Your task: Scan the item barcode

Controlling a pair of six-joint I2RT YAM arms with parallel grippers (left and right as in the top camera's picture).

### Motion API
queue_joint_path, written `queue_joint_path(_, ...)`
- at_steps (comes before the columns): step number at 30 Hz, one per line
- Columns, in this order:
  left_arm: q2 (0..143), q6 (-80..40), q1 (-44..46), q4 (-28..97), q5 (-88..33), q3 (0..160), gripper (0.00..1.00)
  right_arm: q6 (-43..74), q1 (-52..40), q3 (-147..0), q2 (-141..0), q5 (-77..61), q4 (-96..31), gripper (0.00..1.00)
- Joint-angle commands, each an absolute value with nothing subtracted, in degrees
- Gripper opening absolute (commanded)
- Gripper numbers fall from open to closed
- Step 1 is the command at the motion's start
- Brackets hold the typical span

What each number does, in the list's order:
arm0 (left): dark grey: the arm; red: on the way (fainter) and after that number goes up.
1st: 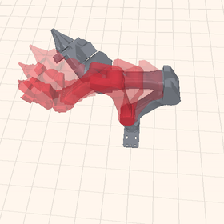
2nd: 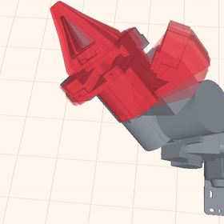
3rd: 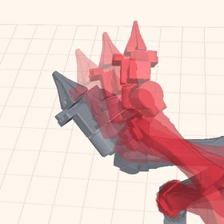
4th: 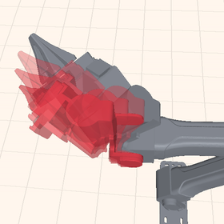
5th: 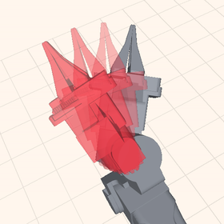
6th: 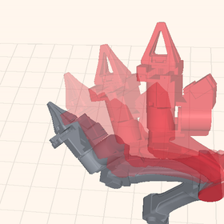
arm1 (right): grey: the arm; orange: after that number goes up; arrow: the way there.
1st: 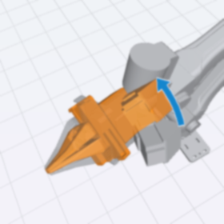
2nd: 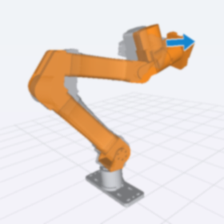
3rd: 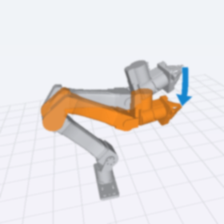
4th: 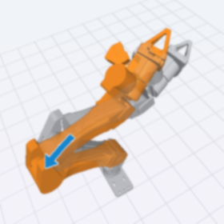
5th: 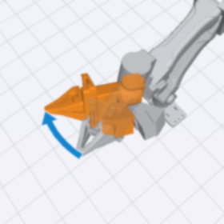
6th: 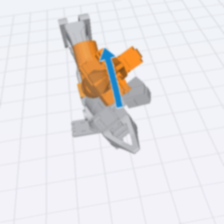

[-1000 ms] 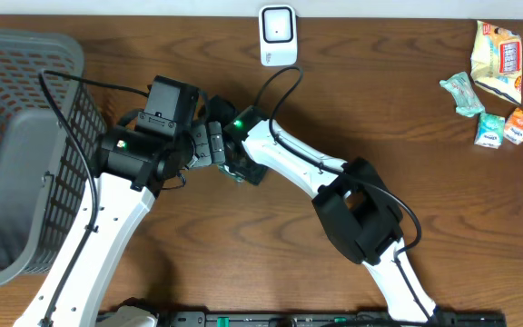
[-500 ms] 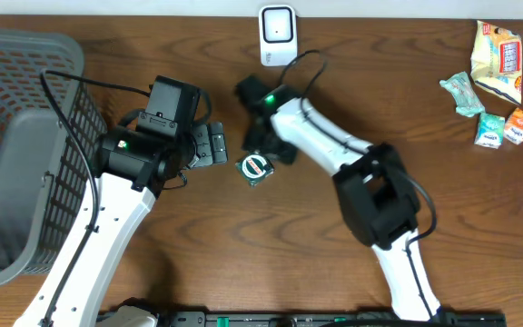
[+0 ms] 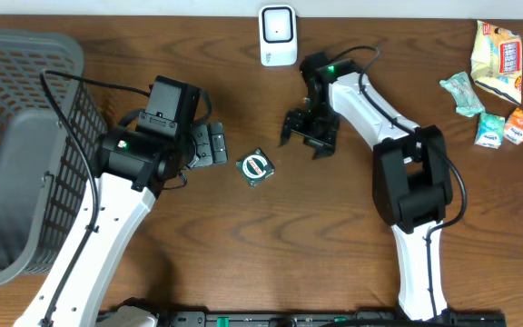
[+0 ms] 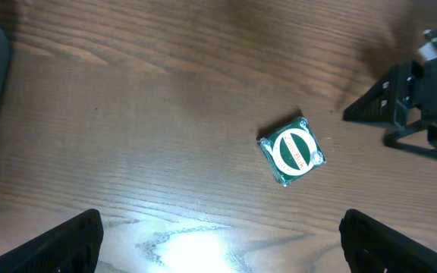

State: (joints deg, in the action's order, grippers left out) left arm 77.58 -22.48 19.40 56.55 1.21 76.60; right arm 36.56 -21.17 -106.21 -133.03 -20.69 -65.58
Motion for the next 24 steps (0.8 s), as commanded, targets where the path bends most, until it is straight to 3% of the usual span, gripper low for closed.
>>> queue_joint_path(1,77.5,-22.2,19.6,56.5,0.9,77.5,0.98,37.5,-23.7,-105.9,-130.7,-32.1,-65.7,0.79)
queue_joint_path(14,77.5,-22.2,19.6,56.5,0.9,77.5,0.98,66.7,-35.0,-105.9,-130.8,-15.5,-61.9,0.85)
queue_joint_path(21,77.5,-22.2,19.6,56.5,0.9,77.5,0.98,72.5,-39.3,-105.9,-131.8,-8.9,-61.8,0.86)
queue_joint_path(24,77.5,-22.2,19.6,56.5,0.9,77.5,0.98,72.3,-40.0,-105.9,-132.4,-8.1,-61.2,0.82)
